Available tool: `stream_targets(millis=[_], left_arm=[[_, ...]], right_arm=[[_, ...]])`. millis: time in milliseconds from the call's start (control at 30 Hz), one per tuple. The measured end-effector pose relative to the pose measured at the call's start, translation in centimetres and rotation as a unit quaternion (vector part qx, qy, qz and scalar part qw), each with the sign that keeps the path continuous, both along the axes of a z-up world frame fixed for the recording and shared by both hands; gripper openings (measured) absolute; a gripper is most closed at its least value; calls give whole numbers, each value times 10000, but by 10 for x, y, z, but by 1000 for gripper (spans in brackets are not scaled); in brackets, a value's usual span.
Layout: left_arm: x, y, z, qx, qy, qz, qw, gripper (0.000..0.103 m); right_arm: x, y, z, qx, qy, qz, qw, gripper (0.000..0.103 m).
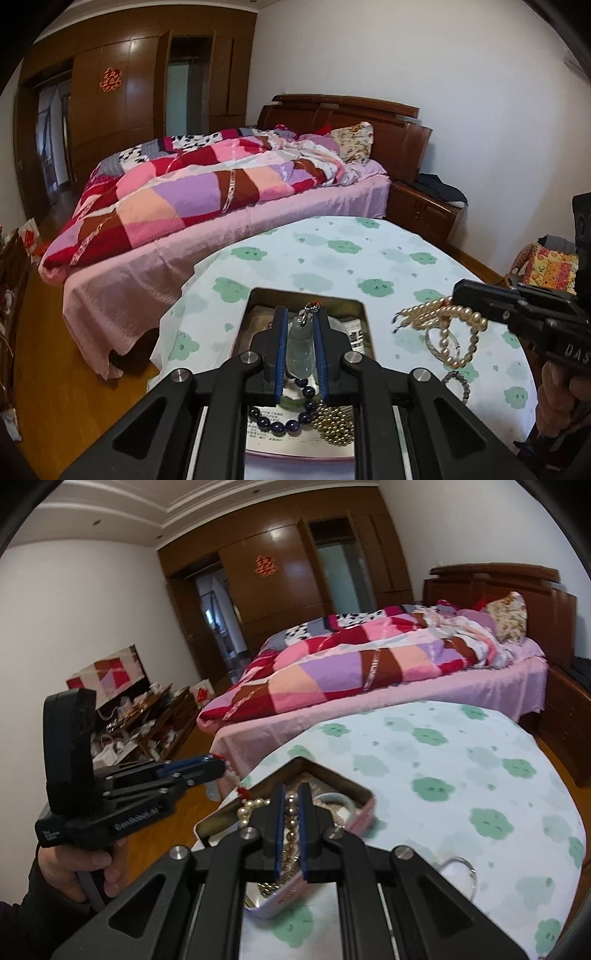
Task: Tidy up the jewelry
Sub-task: 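Carry the pearl necklace over the tin with both tools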
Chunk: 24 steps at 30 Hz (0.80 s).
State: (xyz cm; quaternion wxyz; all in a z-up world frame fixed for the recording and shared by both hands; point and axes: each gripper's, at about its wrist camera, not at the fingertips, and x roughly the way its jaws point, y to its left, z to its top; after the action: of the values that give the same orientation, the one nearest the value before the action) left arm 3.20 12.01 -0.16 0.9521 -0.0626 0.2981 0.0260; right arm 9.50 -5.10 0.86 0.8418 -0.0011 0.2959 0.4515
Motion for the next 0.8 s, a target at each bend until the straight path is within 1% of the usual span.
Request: stream_targets(millis=[133, 267, 533, 800], left_arm=[[2, 4, -9, 82, 108, 128, 9998, 13], [3, 8, -19, 87, 224, 233, 9994, 13], [7, 12, -32, 141, 403, 306, 9986, 13], [13, 13, -48, 123, 656, 337, 9972, 13]], right_arm=[[-1, 24, -10, -177, -9, 175, 9997, 8], [0, 38, -19, -316, 28, 236, 9992, 8], [4, 54, -32, -526, 86, 245, 9983, 8], [8, 61, -56, -758, 342, 307, 9961, 9]])
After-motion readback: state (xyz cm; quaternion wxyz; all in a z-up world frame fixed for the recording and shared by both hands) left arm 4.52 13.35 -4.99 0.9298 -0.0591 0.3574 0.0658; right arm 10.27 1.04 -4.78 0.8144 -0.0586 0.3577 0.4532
